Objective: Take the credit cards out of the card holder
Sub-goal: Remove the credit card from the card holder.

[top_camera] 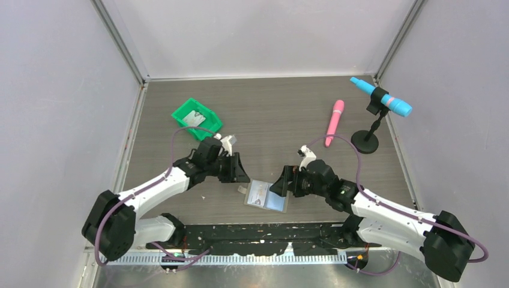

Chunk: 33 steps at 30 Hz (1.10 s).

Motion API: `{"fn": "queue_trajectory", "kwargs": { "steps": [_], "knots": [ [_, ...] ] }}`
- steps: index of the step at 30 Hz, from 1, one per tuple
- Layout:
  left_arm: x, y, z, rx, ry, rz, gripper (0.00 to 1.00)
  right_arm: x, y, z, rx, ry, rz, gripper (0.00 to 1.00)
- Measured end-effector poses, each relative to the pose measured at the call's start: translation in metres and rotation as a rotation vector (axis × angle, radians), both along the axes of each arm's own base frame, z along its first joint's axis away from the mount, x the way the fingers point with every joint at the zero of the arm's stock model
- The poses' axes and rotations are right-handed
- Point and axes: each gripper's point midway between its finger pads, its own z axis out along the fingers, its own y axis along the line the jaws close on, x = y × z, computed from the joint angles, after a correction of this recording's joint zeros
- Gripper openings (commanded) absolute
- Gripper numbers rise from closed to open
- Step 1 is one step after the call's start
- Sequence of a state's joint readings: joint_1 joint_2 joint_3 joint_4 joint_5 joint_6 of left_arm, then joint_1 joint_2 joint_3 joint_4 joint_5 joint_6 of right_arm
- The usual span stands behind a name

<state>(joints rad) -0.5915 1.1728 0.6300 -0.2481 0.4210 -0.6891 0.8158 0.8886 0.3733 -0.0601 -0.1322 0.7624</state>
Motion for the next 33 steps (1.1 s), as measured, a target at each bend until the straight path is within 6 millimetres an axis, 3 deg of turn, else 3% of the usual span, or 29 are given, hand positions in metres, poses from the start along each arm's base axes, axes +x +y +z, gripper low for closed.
{"fn": "queue_trajectory", "kwargs": {
  "steps": [4, 7, 21, 33],
  "knots": [
    [-0.001, -0.022, 0.001, -0.054, -0.006, -0.045, 0.25, 0.003, 0.006, 0.001, 0.034, 0.02, -0.021, 0.85],
    [0.0, -0.029, -0.004, -0.063, -0.006, -0.058, 0.22, 0.004, 0.012, 0.005, 0.077, 0.031, -0.036, 0.79],
    [-0.023, -0.014, -0.072, 0.006, 0.11, -0.041, 0.13, -0.005, 0.032, -0.019, 0.083, 0.127, -0.046, 0.53],
    [-0.024, -0.016, -0.075, -0.023, 0.098, -0.029, 0.12, -0.005, 0.043, -0.04, 0.044, 0.179, -0.062, 0.48]
  ]
}}
